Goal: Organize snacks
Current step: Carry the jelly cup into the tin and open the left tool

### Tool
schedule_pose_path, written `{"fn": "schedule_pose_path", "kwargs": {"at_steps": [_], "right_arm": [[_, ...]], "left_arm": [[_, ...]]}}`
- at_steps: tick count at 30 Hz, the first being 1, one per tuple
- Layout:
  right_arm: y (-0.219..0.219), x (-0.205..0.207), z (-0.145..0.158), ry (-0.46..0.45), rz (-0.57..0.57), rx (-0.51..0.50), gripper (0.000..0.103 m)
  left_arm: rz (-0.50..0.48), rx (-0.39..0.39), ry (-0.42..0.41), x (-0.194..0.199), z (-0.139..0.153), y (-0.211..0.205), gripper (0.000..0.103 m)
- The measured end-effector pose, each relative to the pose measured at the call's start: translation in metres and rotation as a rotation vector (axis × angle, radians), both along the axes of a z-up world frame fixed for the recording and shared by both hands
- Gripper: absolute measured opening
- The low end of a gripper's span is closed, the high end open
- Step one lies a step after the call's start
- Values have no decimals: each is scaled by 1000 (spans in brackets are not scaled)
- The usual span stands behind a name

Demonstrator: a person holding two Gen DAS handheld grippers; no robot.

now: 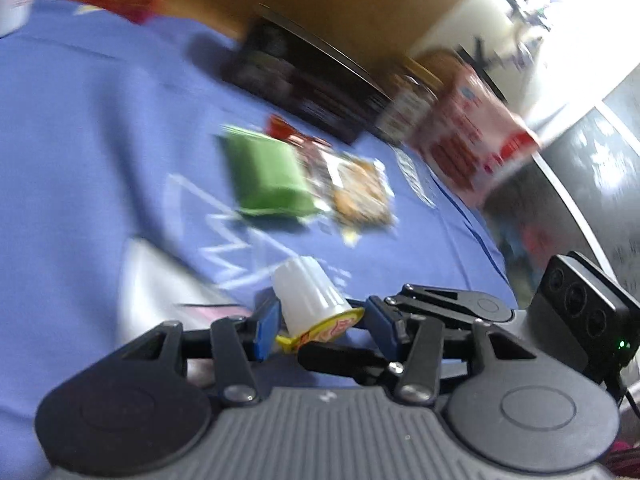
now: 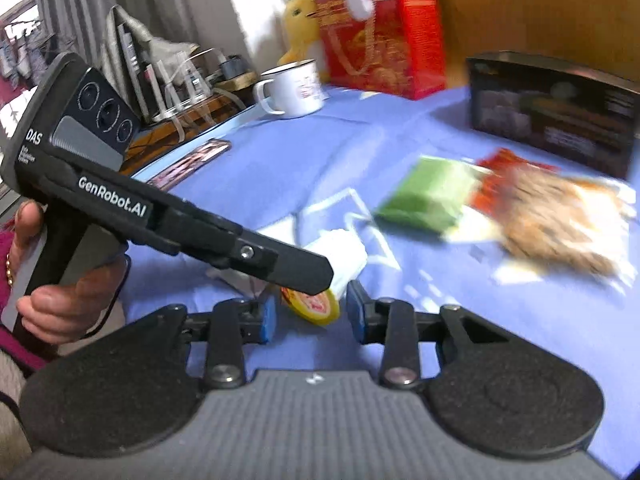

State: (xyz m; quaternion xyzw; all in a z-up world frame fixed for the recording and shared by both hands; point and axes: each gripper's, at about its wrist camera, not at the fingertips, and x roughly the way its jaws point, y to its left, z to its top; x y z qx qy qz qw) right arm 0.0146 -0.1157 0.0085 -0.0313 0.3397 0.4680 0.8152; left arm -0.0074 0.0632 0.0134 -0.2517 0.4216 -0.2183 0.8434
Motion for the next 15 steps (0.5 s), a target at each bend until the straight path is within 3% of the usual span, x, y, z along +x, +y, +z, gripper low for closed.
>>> {"fn": "schedule_pose_path", "kwargs": {"at_steps": [8, 15], "right_arm": [[-67, -14, -4, -24, -253, 35, 39], [-93, -6, 1, -48, -368, 87, 39]], "left_arm": [[-180, 41, -27, 34, 0, -81, 47], [-250, 61, -53, 59, 17, -102, 47]]}}
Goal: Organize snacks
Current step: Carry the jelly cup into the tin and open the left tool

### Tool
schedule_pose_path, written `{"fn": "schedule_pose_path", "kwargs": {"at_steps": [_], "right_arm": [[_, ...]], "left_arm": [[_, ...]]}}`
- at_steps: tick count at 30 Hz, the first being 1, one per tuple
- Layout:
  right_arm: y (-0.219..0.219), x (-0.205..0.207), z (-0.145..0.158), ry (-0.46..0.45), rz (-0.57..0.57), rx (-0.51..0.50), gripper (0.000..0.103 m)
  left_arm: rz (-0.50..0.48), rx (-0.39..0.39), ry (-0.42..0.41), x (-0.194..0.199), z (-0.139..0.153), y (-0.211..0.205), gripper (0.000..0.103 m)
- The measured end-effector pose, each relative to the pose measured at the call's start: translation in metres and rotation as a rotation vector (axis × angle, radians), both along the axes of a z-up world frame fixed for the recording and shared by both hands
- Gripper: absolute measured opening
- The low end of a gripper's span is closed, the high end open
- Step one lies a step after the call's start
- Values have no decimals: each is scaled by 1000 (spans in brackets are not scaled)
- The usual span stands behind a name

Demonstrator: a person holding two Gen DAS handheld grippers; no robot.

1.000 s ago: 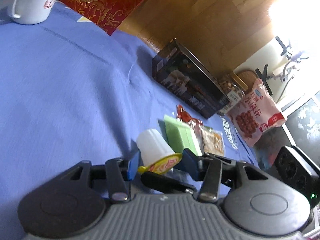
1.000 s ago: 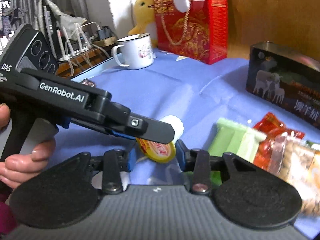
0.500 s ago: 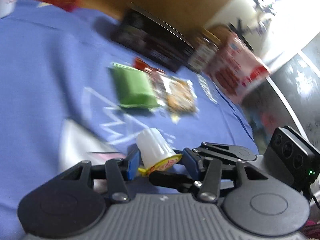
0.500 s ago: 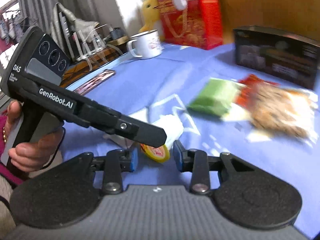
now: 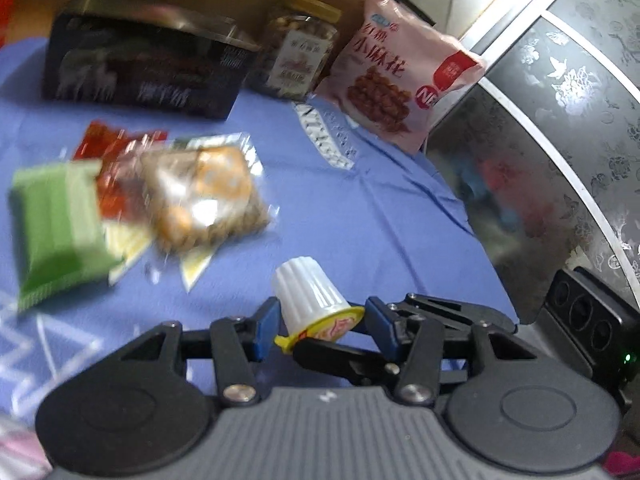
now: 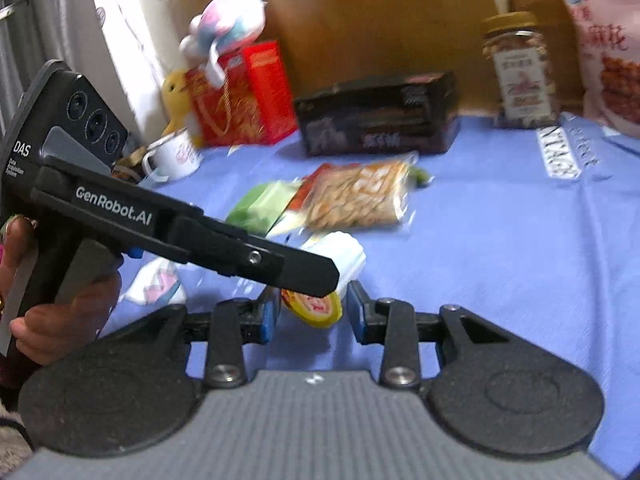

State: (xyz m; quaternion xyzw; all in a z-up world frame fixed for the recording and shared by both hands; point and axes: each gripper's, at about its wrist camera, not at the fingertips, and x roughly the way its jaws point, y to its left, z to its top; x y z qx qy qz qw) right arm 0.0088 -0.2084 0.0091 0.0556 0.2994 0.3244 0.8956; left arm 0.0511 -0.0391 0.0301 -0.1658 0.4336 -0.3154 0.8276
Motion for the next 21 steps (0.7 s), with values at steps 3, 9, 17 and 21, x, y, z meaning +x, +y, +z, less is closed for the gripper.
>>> {"fn": "schedule_pose_path", "kwargs": {"at_steps": [3, 9, 17, 21], "right_arm": [[-2, 18, 8, -31, -16, 16, 39], [4, 71, 37, -100, -18, 32, 39], [32, 185, 64, -146, 8, 16, 39], [49, 228, 54, -149, 1, -39, 42]], "left_arm": [[-3, 5, -40, 15, 15, -1, 47], [47, 13, -131, 69, 55, 7, 47], [190, 26, -168, 170, 75, 31, 47], [235, 46, -122, 213, 57, 40, 51]]}}
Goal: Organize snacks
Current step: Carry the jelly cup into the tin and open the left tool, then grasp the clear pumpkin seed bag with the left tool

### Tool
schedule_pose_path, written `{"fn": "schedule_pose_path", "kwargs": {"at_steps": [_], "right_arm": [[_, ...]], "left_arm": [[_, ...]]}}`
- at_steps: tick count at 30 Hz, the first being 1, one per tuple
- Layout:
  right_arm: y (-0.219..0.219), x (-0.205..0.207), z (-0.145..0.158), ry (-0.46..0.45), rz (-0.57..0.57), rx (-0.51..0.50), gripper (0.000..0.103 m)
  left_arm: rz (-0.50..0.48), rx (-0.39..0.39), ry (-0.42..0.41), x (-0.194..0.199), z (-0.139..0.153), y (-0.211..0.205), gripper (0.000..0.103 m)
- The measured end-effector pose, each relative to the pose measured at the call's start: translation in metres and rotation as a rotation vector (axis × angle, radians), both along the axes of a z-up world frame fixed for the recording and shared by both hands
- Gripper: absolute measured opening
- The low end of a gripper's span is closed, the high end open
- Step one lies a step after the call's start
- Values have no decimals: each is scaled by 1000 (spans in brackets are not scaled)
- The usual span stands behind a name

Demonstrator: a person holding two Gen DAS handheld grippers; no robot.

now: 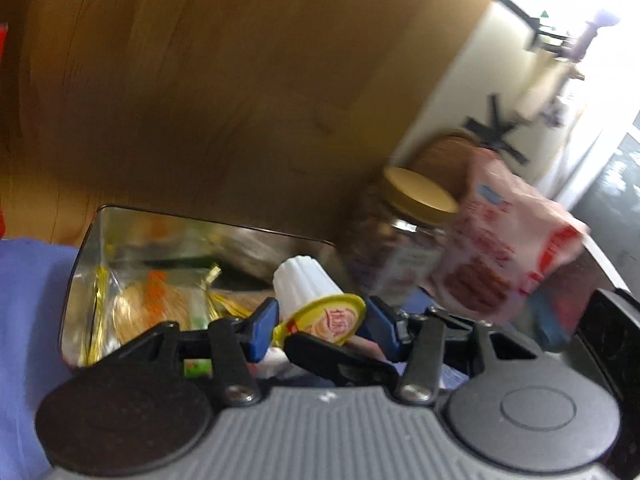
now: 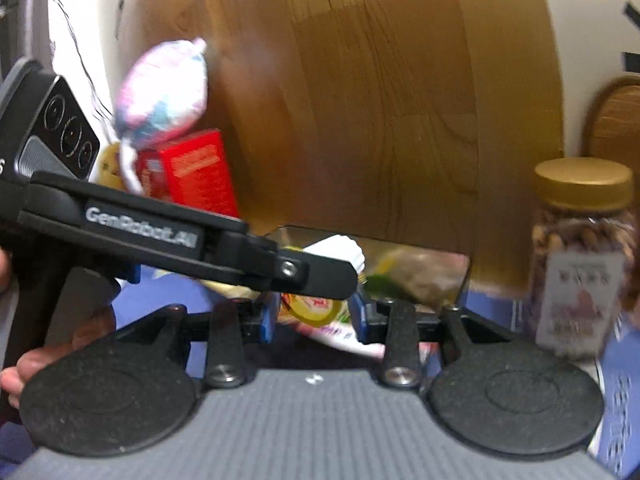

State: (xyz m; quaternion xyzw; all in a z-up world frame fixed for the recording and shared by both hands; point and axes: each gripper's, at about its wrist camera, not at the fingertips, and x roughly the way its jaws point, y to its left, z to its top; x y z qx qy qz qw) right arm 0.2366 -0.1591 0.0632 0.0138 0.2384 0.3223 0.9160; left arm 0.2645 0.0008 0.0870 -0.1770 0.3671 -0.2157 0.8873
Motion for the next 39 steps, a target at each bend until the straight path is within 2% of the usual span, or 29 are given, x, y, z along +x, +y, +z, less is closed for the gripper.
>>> {"fn": "schedule_pose_path", "kwargs": {"at_steps": [2, 4, 8, 13, 15, 20, 23, 26, 29, 32, 39], "right_arm": [[6, 12, -9, -18, -36, -40, 49], [8, 15, -13, -36, -76, -59, 51], [-15, 3, -15, -28, -85, 21, 51], [-58, -38, -15, -11, -124, 137, 51], [-73, -52, -23, 42, -123, 182, 51], [-89, -72, -53, 216, -128, 229, 51], [-94, -82, -65, 306, -121, 262, 51], [-94, -95, -72, 350, -114, 275, 50], [-85, -106, -78, 381, -93, 266, 29], [-77, -119, -76, 357, -94, 242, 26], [-91, -152, -83, 400, -116, 317, 21]], "left_arm": [[26, 31, 38, 16, -11, 0, 51], [44, 37, 44, 22, -18, 2, 51], [58, 10, 17, 9, -15, 12, 51], [40, -28, -22, -39, -5, 25, 51], [13, -39, -19, -62, -6, 25, 51], [-29, -75, 64, -113, -32, 15, 51], [-19, -45, 102, -134, -46, 9, 51], [-7, -43, 147, -146, -58, 6, 51], [15, -14, 135, -158, -62, 6, 51], [9, -11, 137, -168, -63, 1, 51], [-57, -32, 144, -202, -66, -10, 51]]}}
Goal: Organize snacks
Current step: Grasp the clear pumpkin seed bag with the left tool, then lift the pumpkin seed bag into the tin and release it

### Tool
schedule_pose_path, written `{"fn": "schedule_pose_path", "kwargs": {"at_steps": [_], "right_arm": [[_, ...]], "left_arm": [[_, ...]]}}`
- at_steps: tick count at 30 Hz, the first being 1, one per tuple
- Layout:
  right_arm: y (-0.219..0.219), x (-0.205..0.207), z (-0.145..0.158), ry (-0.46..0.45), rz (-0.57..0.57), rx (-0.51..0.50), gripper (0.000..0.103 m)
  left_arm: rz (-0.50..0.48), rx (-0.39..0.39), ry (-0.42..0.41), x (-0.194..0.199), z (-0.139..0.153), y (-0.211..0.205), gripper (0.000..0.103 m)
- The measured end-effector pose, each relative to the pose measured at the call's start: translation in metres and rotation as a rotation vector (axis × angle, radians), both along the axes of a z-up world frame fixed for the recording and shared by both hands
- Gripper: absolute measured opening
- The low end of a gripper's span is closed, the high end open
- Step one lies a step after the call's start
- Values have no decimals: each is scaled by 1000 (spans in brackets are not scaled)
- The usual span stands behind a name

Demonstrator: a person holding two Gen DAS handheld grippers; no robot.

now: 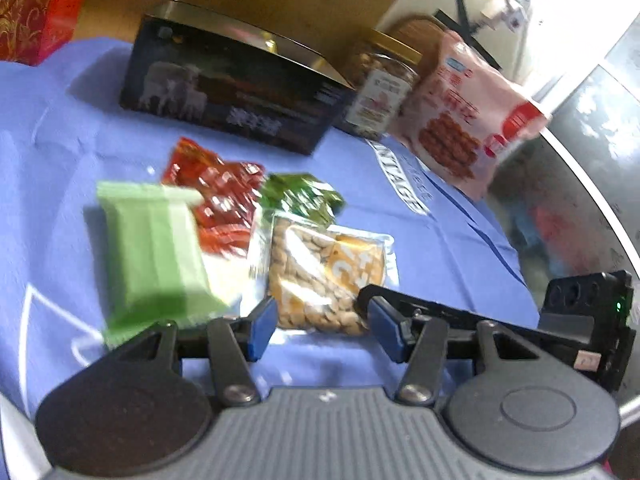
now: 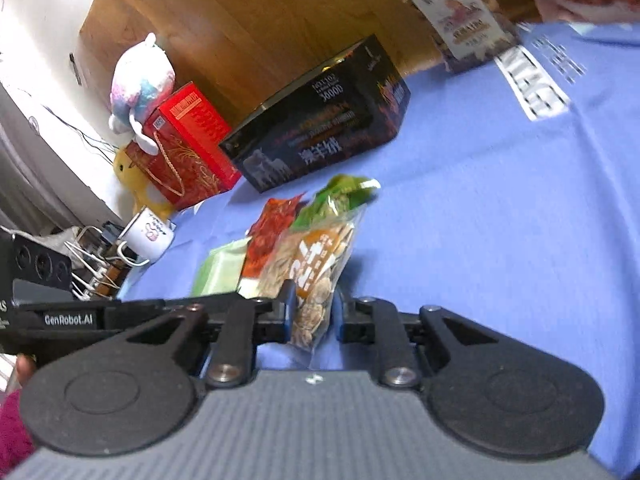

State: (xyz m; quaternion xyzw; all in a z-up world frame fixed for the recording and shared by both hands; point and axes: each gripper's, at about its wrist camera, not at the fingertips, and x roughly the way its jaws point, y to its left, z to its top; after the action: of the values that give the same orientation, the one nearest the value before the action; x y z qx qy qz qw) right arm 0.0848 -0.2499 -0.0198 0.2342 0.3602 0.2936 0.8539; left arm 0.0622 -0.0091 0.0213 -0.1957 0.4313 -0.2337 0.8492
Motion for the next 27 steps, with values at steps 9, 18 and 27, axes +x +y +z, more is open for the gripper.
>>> {"fn": "schedule_pose_path", "kwargs": {"at_steps": [9, 18, 27], "right_arm": [[-52, -49, -9, 32, -100, 71, 16], [-107, -81, -25, 43, -195, 162, 12], [-126, -81, -30, 20, -184, 203, 10]], "left_arm": [[-132, -47, 11, -23, 2, -21, 54], [-235, -141, 118, 13, -9, -61, 63], [-269, -170, 111, 14, -19, -76, 44]]}}
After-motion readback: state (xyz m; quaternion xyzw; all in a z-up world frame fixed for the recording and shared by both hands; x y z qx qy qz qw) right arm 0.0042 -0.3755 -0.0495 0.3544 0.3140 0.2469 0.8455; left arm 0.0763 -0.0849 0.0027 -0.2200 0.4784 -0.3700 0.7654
